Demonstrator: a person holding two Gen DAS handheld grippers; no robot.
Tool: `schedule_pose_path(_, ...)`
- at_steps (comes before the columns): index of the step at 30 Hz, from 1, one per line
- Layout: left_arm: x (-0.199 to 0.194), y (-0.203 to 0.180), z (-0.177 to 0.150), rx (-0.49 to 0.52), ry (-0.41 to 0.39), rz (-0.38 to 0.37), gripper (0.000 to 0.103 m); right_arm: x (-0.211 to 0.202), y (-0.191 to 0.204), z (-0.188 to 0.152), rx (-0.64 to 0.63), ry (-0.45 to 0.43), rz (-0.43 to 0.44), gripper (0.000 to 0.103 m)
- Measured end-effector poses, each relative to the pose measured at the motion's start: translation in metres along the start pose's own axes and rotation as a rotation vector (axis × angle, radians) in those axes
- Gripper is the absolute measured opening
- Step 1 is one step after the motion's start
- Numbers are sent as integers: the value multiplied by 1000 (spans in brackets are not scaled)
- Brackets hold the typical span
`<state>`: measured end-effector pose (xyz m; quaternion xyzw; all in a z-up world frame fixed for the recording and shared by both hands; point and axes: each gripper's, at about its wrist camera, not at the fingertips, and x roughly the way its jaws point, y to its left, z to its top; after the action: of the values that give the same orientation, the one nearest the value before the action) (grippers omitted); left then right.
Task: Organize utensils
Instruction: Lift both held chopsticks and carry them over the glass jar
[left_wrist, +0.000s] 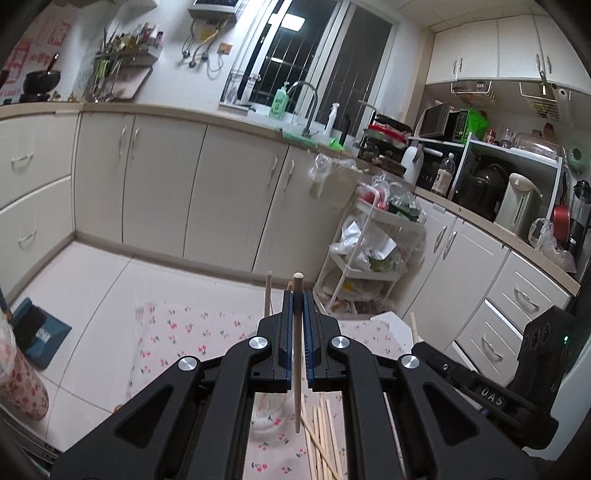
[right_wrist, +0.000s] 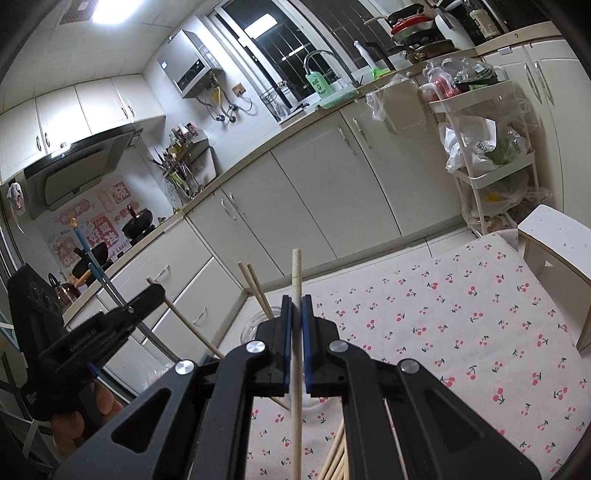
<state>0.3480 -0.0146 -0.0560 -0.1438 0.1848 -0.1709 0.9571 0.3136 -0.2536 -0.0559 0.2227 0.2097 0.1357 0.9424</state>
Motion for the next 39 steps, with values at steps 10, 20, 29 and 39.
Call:
schedule_pose_path(10,-14,-5,43,14,-113,1,5,10,20,29,-8,-139,42,6)
schedule_pose_path(20,10,4,56,20,-133,35,5,31,32,53,25,-248,55,6)
schedule_pose_path(29,34,9,45,37,-96,59,5,56,37,65,30,-337,43,6)
schedule_pose_path(39,62,18,21,56,-26,85,5,69,37,64,27,-354,36,6)
